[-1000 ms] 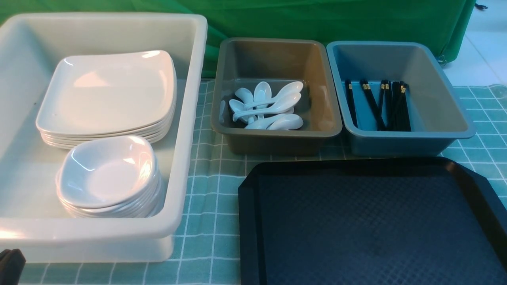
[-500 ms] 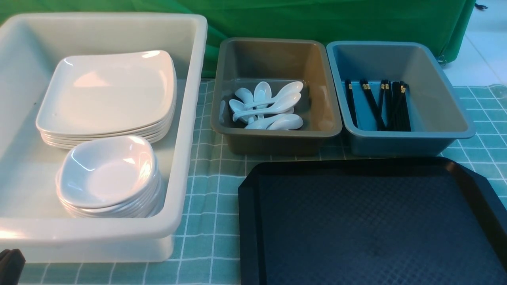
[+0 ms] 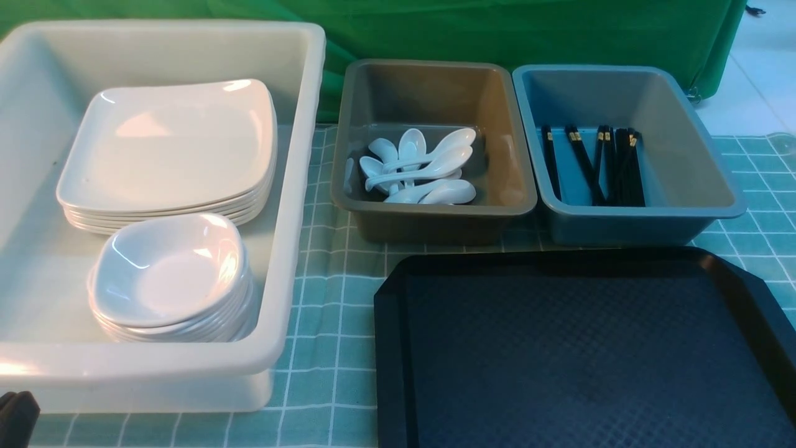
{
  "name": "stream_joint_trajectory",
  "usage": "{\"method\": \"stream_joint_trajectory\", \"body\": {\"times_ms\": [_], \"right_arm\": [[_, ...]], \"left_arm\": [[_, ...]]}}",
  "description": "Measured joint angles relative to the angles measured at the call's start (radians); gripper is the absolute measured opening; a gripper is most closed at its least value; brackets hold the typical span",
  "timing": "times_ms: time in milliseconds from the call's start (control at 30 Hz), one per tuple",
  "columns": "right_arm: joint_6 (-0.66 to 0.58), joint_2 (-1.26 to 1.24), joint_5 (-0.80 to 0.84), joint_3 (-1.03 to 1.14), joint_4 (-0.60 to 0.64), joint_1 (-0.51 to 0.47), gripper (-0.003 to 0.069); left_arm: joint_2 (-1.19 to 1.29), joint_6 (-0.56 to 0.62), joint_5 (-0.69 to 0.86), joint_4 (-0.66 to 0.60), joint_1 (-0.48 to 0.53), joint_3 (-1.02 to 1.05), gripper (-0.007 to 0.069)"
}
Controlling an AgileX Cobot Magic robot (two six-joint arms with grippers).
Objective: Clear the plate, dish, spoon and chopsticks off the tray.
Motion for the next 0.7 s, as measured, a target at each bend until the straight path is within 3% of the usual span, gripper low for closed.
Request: {"method": "stream_joint_trajectory", "body": {"times_ms": [233, 700], "right_arm": [[-0.011, -0.152, -0.015, 0.289, 0.002, -0.104, 0.0237], [-0.008, -0.184, -0.024, 0.301, 0.008, -0.107, 0.0237]], "left_arm": [[0.000, 0.000, 0.000, 0.006, 0.000, 0.000, 0.0017], [0.000, 0.000, 0.001, 0.007, 0.000, 0.001, 0.0017]]}}
